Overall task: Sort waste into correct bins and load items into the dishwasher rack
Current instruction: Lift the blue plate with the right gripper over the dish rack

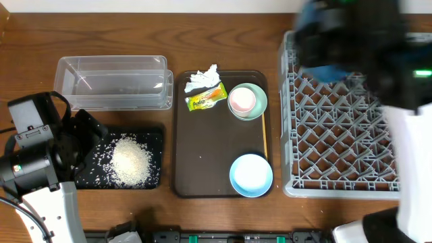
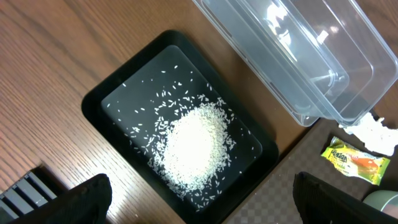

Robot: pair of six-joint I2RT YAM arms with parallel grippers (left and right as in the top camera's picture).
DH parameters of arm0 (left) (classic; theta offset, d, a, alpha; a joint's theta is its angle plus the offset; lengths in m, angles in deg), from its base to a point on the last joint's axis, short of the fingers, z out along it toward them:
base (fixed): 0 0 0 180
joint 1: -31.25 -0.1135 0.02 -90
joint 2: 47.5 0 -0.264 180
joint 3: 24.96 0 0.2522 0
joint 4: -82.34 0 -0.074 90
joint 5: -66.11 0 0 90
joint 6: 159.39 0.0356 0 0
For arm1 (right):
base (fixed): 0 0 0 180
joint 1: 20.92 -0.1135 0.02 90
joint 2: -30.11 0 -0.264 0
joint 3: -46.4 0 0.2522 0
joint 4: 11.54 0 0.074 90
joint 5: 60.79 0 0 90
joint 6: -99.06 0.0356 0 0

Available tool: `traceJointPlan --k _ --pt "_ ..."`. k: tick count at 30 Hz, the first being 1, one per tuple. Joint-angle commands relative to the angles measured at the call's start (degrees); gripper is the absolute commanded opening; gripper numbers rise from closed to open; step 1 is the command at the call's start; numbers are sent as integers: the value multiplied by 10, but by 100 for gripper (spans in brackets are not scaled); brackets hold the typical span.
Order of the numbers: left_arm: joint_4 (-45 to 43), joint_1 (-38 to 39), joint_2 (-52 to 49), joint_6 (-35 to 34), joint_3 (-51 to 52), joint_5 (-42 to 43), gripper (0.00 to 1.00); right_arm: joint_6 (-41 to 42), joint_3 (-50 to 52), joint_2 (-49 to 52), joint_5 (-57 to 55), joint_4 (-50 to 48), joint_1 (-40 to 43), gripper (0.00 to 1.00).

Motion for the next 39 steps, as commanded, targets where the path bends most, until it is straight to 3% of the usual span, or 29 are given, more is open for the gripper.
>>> traceJointPlan --k 1,5,8,18,23,27,39 --pt "2 -3 0 0 -6 -3 95 -70 9 19 188 4 101 1" --pt "2 -3 0 -1 -6 -3 95 -153 56 25 370 -25 197 1" --pt "2 -3 0 -1 -6 -3 95 -165 111 25 425 -82 243 1" --pt "2 -3 0 -1 -6 -3 95 -96 331 25 434 -321 336 1" --pt "2 -3 0 -1 -6 -3 95 -78 446 27 590 -511 388 1" --pt "2 -3 0 0 -6 -3 95 -9 512 32 602 -635 422 1" --pt "2 -3 0 -1 -6 -3 95 -1 577 40 615 -686 505 1"
